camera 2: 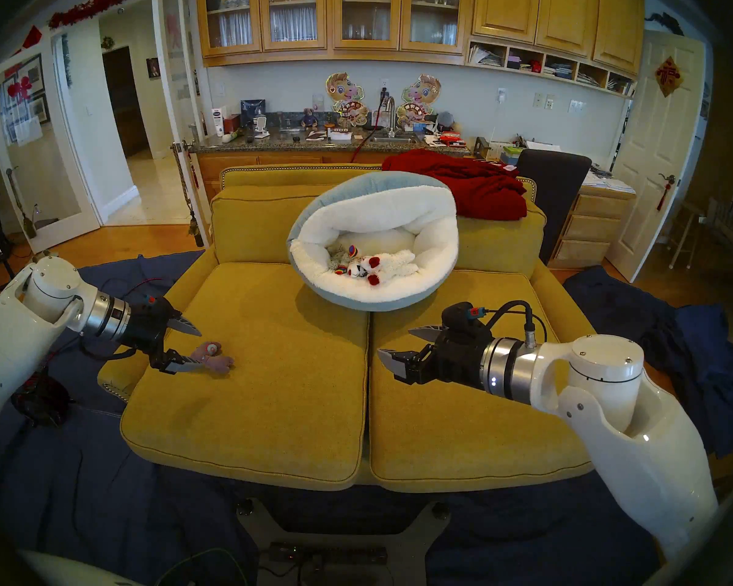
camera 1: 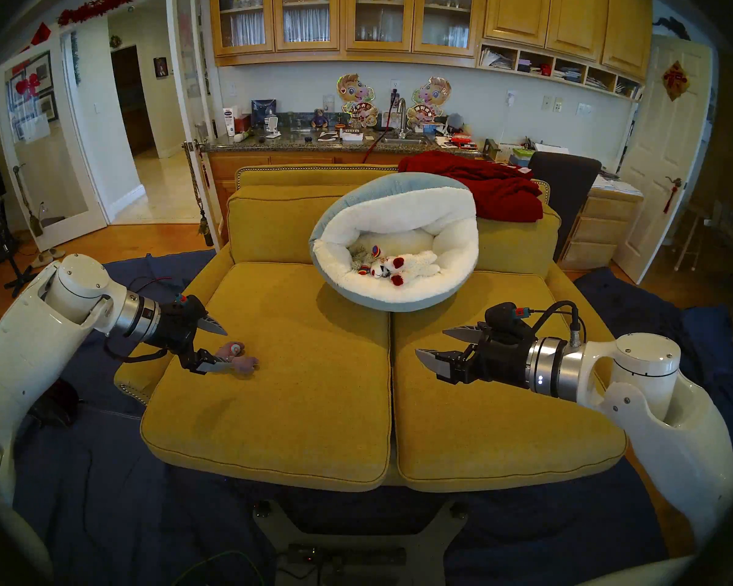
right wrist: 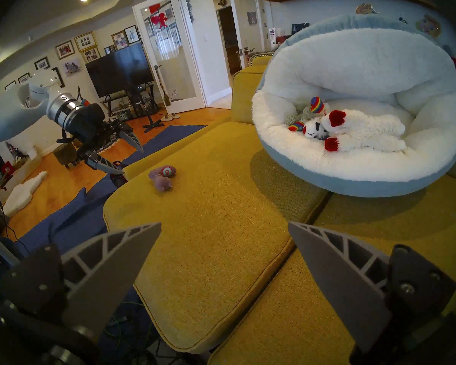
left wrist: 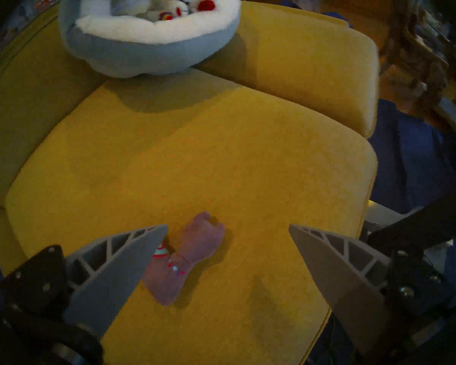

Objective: Put toys into dog bed

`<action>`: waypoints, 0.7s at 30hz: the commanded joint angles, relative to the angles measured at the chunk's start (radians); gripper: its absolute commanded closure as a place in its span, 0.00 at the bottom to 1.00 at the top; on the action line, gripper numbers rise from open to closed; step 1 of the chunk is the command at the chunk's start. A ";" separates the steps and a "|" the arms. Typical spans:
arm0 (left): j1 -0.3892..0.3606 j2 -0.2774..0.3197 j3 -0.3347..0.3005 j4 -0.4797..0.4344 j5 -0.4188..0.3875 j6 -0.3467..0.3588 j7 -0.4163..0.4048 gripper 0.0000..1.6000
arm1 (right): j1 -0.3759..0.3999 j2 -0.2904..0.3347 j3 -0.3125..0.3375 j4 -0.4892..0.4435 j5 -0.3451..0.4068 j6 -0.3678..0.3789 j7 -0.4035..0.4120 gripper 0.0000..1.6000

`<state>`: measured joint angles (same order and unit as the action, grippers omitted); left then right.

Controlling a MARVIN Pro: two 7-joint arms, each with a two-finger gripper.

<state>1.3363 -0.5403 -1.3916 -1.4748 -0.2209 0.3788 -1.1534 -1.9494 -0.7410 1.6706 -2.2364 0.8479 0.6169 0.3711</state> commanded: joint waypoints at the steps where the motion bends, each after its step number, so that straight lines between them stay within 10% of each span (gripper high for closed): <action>1: 0.108 0.019 -0.105 -0.099 -0.048 0.064 0.103 0.00 | 0.008 0.001 0.022 -0.027 -0.003 -0.012 -0.001 0.00; 21: -0.010 -0.069 -0.013 0.009 -0.017 0.040 0.137 0.00 | 0.005 0.000 0.025 -0.028 -0.004 -0.011 -0.001 0.00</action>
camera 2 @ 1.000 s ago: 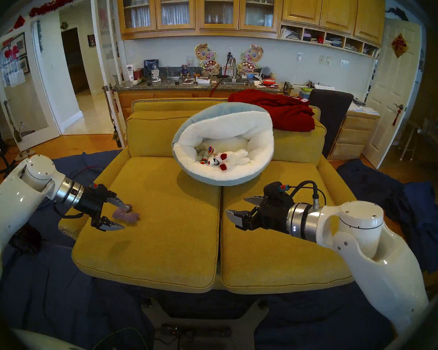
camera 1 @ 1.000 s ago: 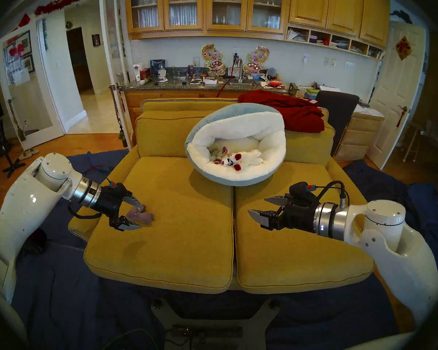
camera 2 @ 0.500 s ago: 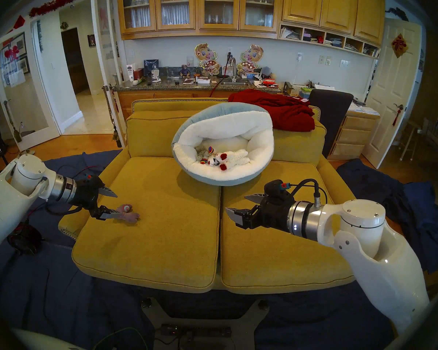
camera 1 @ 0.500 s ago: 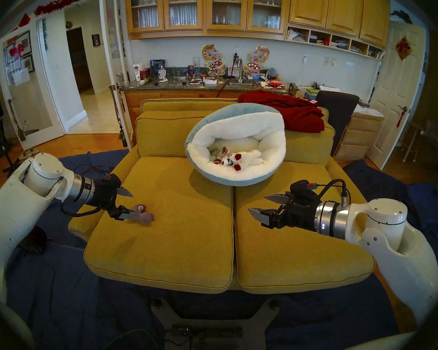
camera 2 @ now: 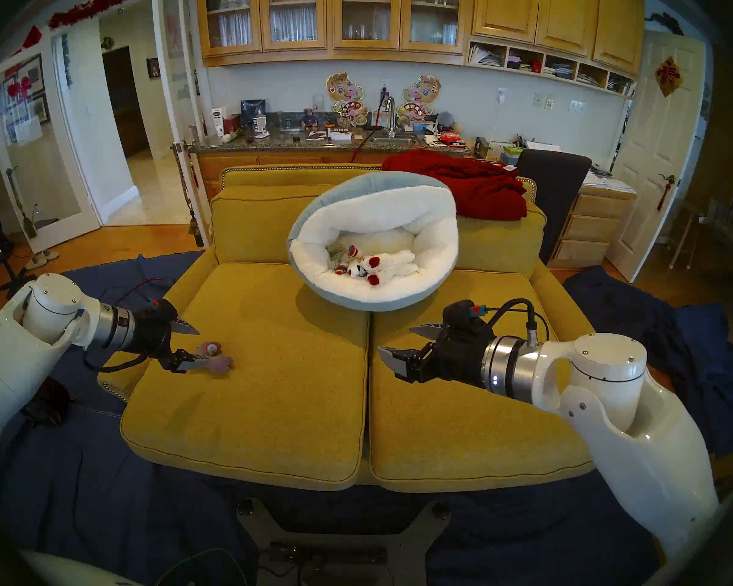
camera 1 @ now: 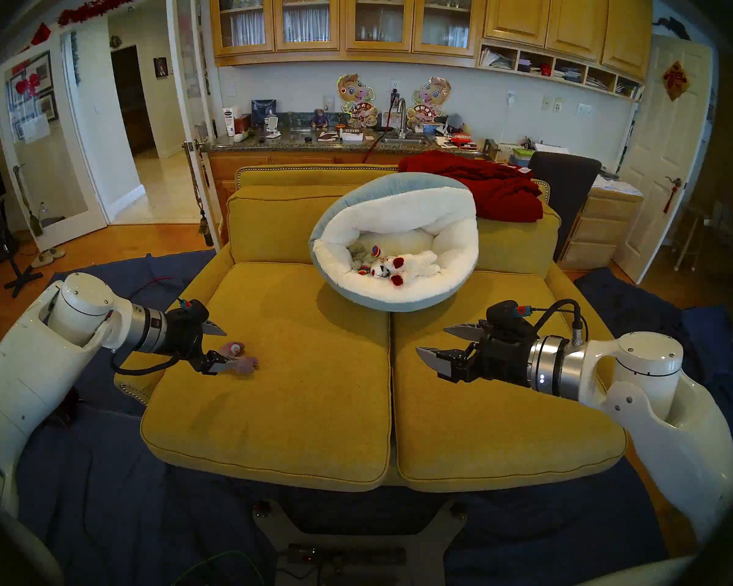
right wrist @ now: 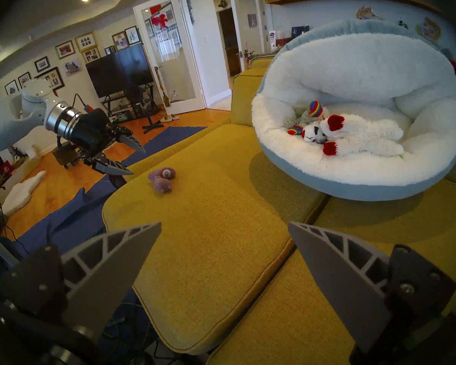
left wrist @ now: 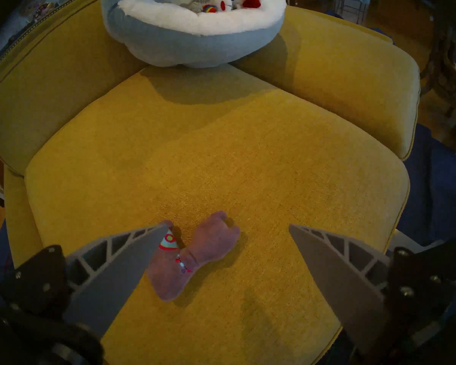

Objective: Put toys into dog bed

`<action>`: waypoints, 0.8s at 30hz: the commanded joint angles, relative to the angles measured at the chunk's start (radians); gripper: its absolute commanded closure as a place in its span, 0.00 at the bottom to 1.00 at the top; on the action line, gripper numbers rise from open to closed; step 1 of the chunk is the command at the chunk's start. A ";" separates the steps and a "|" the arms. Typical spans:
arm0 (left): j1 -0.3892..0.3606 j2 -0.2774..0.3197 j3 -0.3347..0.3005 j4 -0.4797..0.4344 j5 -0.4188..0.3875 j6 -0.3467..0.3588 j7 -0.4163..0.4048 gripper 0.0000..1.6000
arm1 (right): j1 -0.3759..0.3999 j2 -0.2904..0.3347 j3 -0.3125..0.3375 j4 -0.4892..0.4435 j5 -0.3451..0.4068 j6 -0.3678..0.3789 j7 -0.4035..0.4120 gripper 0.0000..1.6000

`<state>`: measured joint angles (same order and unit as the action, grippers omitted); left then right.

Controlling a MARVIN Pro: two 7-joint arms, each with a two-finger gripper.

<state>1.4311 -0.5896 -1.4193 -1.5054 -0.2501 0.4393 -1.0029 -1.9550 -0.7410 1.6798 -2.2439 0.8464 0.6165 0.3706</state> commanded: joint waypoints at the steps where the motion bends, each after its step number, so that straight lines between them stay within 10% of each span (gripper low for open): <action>1: -0.109 -0.023 0.014 0.045 0.015 -0.022 -0.013 0.00 | 0.011 0.000 0.015 -0.021 -0.002 -0.011 -0.001 0.00; 24: -0.283 -0.095 0.077 0.253 0.085 -0.075 -0.139 0.00 | 0.011 0.000 0.015 -0.021 -0.002 -0.011 -0.001 0.00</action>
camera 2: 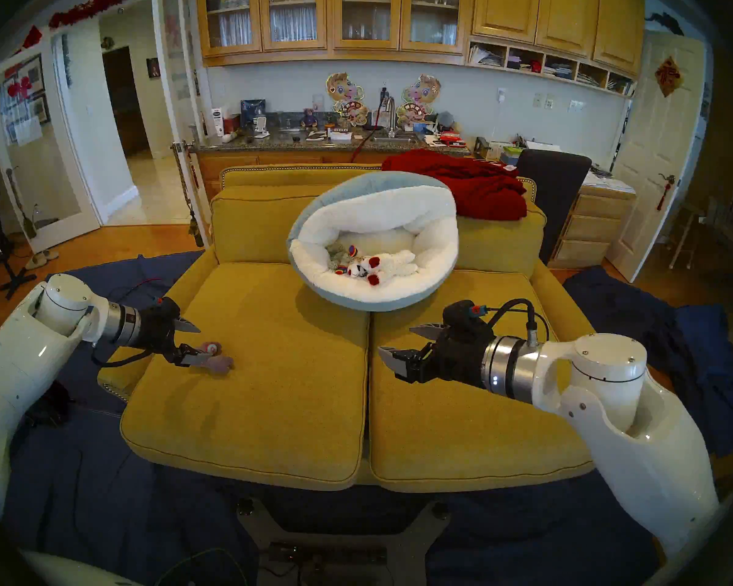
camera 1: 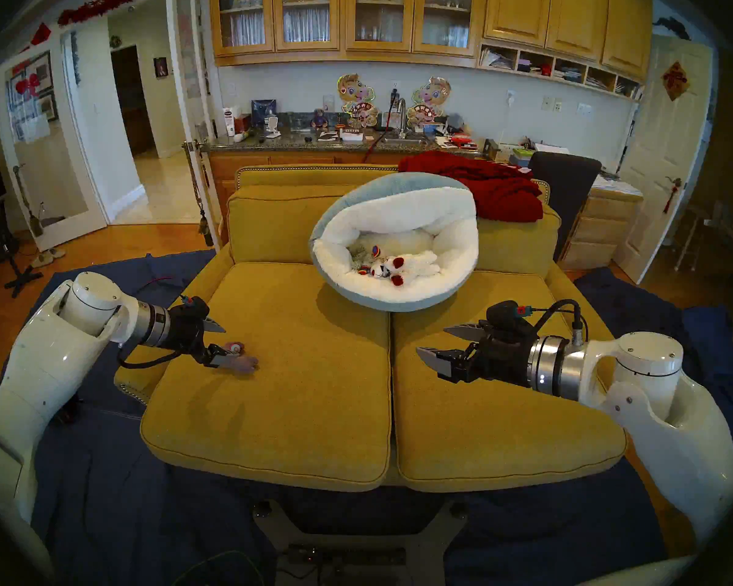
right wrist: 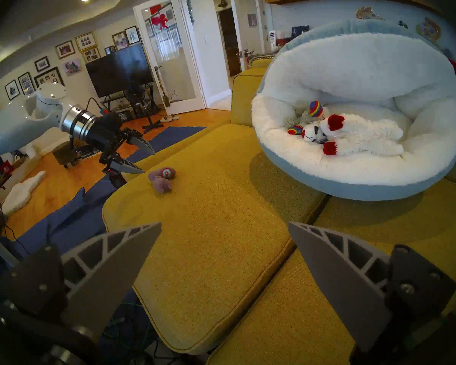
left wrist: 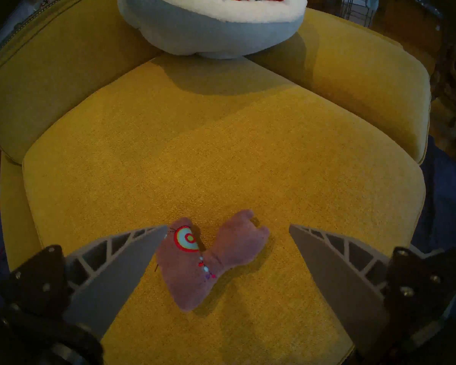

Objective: Put toys into dog bed

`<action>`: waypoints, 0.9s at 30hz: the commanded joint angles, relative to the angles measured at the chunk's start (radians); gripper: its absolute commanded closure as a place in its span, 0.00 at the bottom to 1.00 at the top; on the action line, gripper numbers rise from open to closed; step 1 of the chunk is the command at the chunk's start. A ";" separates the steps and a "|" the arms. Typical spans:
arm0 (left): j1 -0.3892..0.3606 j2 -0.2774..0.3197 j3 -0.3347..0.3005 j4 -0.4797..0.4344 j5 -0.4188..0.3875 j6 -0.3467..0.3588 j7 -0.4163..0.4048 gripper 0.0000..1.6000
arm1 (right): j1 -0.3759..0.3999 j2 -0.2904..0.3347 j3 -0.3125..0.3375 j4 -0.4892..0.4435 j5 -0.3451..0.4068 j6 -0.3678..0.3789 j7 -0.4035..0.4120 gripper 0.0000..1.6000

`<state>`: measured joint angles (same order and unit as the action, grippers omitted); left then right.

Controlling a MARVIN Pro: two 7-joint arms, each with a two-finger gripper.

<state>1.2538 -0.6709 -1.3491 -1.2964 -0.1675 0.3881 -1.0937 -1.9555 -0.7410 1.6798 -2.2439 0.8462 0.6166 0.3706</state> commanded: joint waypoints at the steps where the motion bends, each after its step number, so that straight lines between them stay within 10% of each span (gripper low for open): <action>1: -0.112 -0.017 0.010 0.053 0.006 -0.028 -0.052 0.00 | 0.012 0.000 0.015 -0.021 -0.002 -0.011 -0.001 0.00; 27: -0.275 -0.149 0.122 0.318 0.130 -0.145 -0.127 0.00 | 0.011 0.000 0.016 -0.021 -0.002 -0.011 -0.001 0.00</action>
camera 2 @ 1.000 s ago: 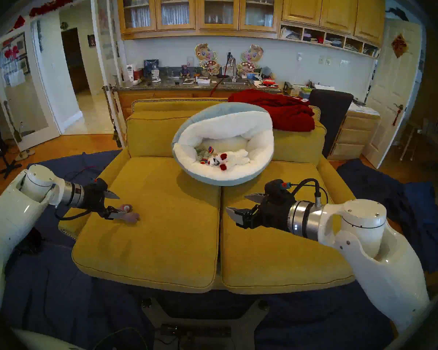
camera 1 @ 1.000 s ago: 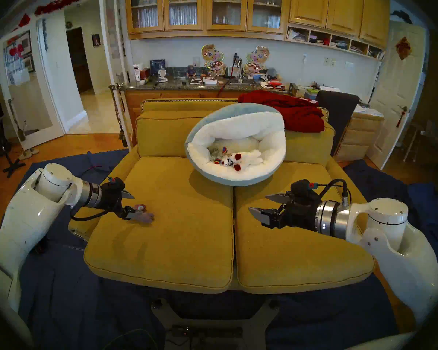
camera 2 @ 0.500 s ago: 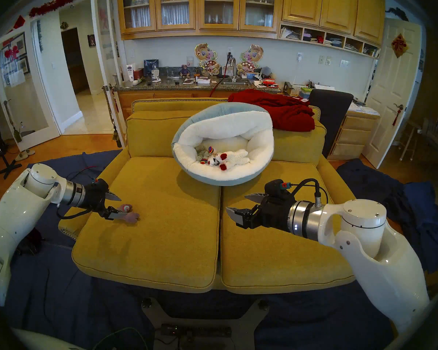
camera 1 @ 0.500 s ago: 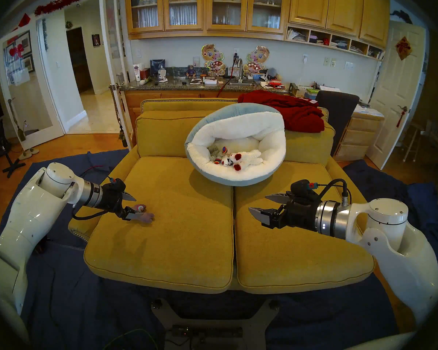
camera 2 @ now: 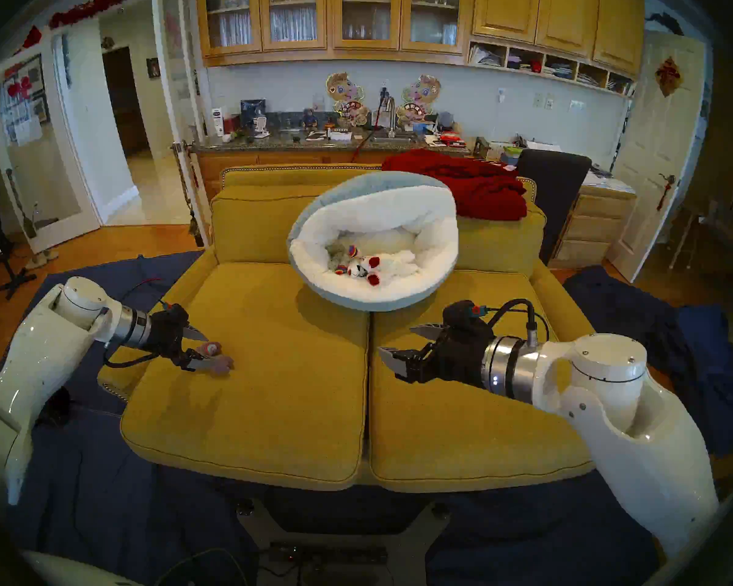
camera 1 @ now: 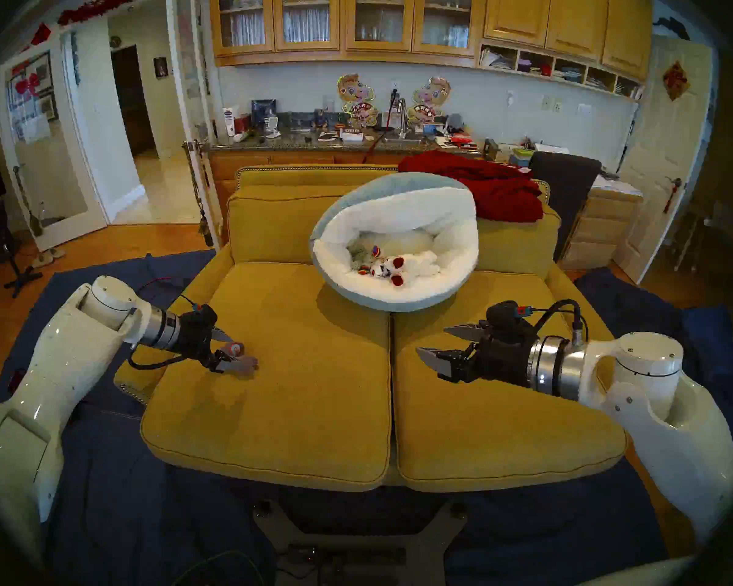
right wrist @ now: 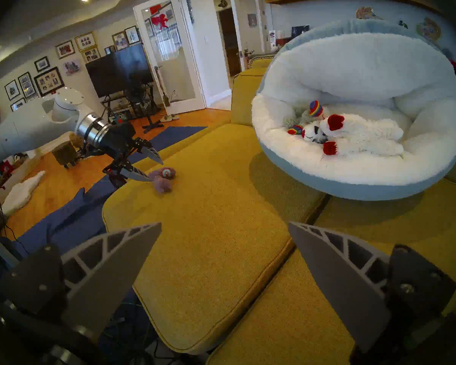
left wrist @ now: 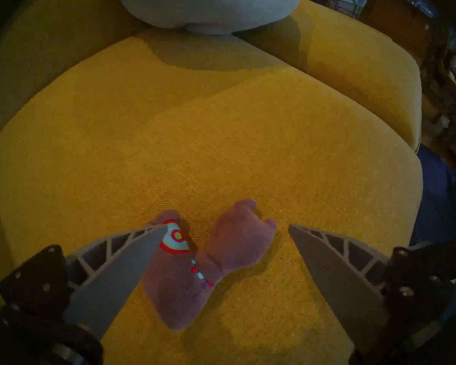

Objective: Put toys into dog bed

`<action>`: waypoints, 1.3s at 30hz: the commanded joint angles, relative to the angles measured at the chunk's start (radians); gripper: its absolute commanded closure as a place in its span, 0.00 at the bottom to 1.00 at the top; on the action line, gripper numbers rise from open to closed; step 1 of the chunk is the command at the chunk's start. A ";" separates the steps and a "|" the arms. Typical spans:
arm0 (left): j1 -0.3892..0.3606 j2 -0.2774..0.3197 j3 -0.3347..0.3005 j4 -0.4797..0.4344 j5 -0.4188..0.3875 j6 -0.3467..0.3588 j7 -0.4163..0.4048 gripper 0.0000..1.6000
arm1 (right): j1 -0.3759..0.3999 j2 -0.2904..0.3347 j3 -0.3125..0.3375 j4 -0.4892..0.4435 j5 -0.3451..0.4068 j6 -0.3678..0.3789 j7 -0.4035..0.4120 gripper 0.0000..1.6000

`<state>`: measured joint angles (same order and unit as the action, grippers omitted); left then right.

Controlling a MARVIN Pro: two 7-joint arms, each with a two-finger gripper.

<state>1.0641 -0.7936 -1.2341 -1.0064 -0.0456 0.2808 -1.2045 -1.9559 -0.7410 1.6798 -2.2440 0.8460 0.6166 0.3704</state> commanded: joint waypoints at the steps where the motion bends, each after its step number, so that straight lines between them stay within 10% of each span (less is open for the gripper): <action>1: -0.087 -0.029 0.010 0.036 0.012 -0.043 -0.016 0.00 | 0.012 0.000 0.016 -0.021 -0.002 -0.011 -0.001 0.00; 16: -0.123 -0.070 0.070 0.141 0.092 -0.151 0.006 0.02 | 0.011 0.000 0.016 -0.021 -0.002 -0.011 -0.001 0.00; 23: -0.112 -0.079 0.065 0.143 0.096 -0.172 0.025 1.00 | 0.011 -0.001 0.016 -0.022 -0.002 -0.012 -0.001 0.00; 39: -0.028 -0.057 -0.024 -0.087 -0.076 -0.214 -0.155 1.00 | 0.014 0.000 0.013 -0.018 -0.001 -0.008 0.000 0.00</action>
<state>1.0454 -0.8562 -1.2131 -0.9930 -0.0344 0.0902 -1.2707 -1.9565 -0.7410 1.6802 -2.2445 0.8459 0.6166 0.3702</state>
